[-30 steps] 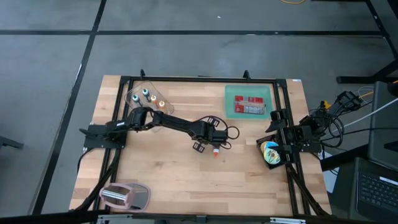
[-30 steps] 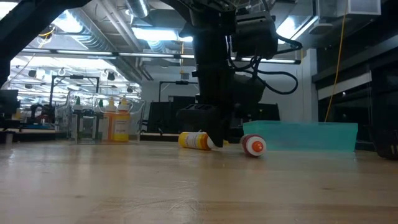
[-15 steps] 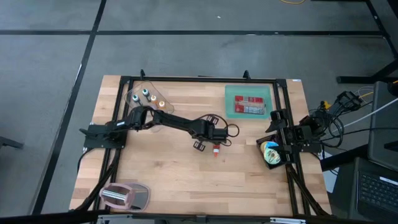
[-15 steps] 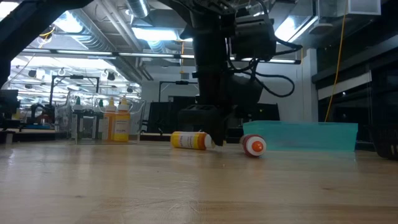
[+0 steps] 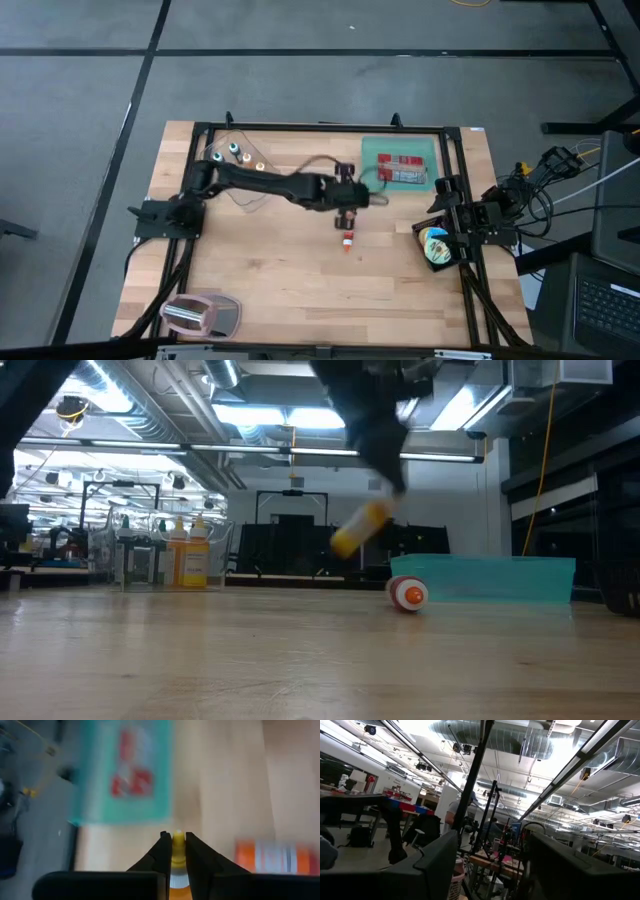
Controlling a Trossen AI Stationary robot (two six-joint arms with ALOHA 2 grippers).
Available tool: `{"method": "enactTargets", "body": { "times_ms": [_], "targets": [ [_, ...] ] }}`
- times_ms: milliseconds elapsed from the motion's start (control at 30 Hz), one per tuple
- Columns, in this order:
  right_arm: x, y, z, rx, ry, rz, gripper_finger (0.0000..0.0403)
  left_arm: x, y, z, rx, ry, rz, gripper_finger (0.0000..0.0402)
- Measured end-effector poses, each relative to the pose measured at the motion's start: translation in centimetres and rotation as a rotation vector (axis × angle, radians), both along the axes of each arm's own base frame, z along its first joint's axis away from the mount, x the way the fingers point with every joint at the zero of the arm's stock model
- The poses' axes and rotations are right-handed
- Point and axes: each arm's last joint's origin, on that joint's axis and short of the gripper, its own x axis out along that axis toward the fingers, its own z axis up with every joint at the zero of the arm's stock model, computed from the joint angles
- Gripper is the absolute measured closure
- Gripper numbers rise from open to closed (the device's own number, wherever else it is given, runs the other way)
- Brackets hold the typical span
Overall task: Pick & Place Food Item
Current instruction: Put the yellow food coloring bottle into the transparent bin
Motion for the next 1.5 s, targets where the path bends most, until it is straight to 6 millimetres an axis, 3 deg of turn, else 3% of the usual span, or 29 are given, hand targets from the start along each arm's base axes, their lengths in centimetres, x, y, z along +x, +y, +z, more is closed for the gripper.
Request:
{"method": "enactTargets", "body": {
  "times_ms": [133, 267, 467, 567, 733, 1000, 1200, 1500],
  "targets": [
    [0.0, 0.0, 0.0, 0.001, 0.002, 0.001, 0.0161, -0.9, 0.3, 5.5, -0.014, -0.28, 0.027, 0.0374],
    [0.0, 0.1, -0.1, 0.008, 0.01, 0.033, 0.0161, -3.2, 0.3, 10.2, -0.011, -0.546, 0.02, 0.0374],
    [0.0, 0.1, -0.1, 0.002, 0.005, 0.058, 0.0161, -8.7, 0.0, 12.9, 0.041, -0.827, 0.062, 0.0374],
    [0.0, 0.2, -0.1, -0.002, 0.005, 0.058, 0.0161, -12.0, -0.5, 12.1, 0.051, -0.923, 0.099, 0.0375],
    [0.0, 0.1, 0.0, -0.007, -0.001, 0.052, 0.0161, -17.4, -1.9, 9.3, 0.119, -0.93, 0.25, 0.0375],
    [0.0, 0.1, 0.0, -0.016, -0.004, 0.025, 0.0161, -25.1, -5.0, 9.0, 0.16, -0.893, 0.454, 0.0376],
    [0.0, 0.1, 0.0, -0.015, -0.002, 0.018, 0.0161, -28.2, -6.2, 7.0, 0.132, -0.883, 0.526, 0.0378],
    [0.0, 0.1, -0.1, -0.012, 0.0, 0.02, 0.0161, -30.8, -5.1, 2.9, 0.082, -0.86, 0.645, 0.038]
  ]
}}
